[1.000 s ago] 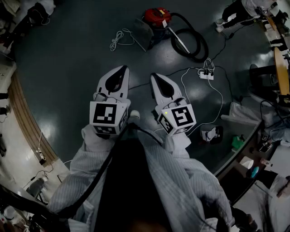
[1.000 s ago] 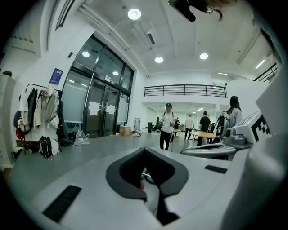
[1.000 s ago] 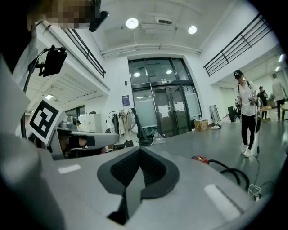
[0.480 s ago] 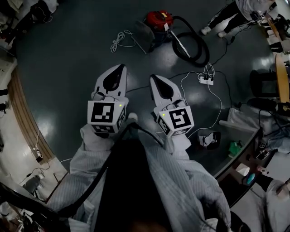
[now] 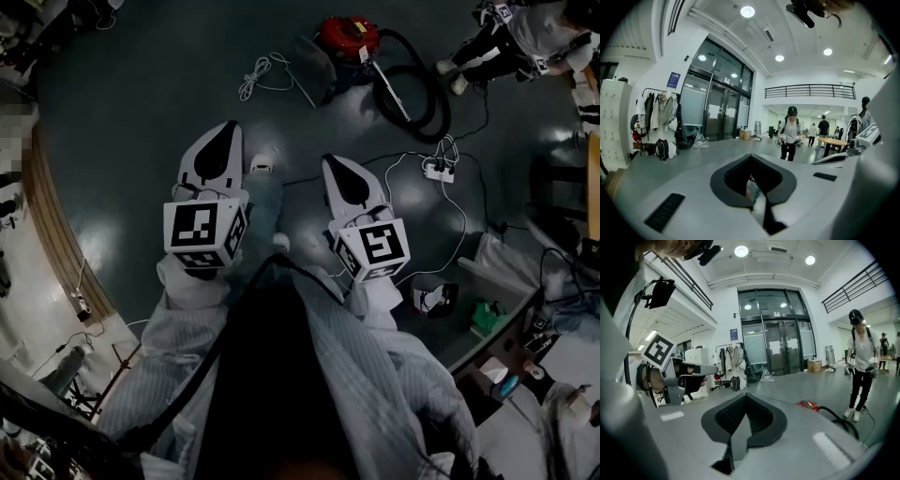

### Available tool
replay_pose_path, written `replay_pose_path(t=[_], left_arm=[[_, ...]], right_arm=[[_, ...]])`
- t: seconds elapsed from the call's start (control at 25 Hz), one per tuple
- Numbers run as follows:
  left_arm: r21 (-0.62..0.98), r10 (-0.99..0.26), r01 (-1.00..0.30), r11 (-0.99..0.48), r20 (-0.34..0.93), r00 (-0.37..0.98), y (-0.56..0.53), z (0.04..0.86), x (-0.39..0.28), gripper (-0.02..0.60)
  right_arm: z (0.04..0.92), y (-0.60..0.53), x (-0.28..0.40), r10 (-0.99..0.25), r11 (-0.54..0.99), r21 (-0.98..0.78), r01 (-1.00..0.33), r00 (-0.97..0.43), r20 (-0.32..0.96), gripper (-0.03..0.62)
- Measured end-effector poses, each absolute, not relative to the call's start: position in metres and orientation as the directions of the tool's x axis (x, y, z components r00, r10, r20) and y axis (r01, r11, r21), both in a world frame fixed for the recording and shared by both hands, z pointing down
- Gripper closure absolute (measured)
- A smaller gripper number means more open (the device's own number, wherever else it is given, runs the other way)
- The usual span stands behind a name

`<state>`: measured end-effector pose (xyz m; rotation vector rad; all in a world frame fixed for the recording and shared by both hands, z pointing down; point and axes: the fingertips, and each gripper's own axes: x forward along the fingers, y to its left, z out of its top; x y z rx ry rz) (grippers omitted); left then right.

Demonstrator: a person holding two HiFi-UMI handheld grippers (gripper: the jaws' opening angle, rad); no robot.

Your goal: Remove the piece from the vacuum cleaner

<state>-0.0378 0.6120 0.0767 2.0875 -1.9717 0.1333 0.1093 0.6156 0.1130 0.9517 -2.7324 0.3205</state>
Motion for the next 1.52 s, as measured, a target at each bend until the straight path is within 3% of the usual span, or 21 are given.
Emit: replay_pose_path(t=[0.2, 0.44, 0.76, 1.32, 1.52], left_arm=[[0.120, -0.963, -0.990, -0.077, 0.249, 0.105, 0.517, 0.095, -0.070, 0.578], [0.062, -0.932, -0.974, -0.220, 0.280, 0.229, 0.373, 0.099, -0.106, 0.577], [0.091, -0.844, -0.919, -0.384, 0.368, 0.390, 0.245, 0.142, -0.114, 0.577], [0.103, -0.628, -0.823, -0.559, 0.595, 0.501, 0.045, 0.330, -0.035, 0.577], [0.053, -0.509, -0.718, -0.694, 0.669, 0.541, -0.009, 0.425, -0.004, 0.577]], right_arm=[[0.137, 0.530, 0.067, -0.568, 0.772, -0.117, -0.625, -0.761, 0.315, 0.592], [0.157, 0.392, 0.014, -0.600, 0.728, -0.103, -0.678, -0.702, 0.382, 0.592], [0.211, 0.286, 0.003, -0.633, 0.627, -0.079, -0.775, -0.566, 0.528, 0.592], [0.401, 0.126, 0.066, -0.439, 0.600, -0.152, -0.785, -0.482, 0.758, 0.591], [0.500, 0.087, 0.069, -0.336, 0.671, -0.099, -0.735, -0.420, 0.843, 0.589]])
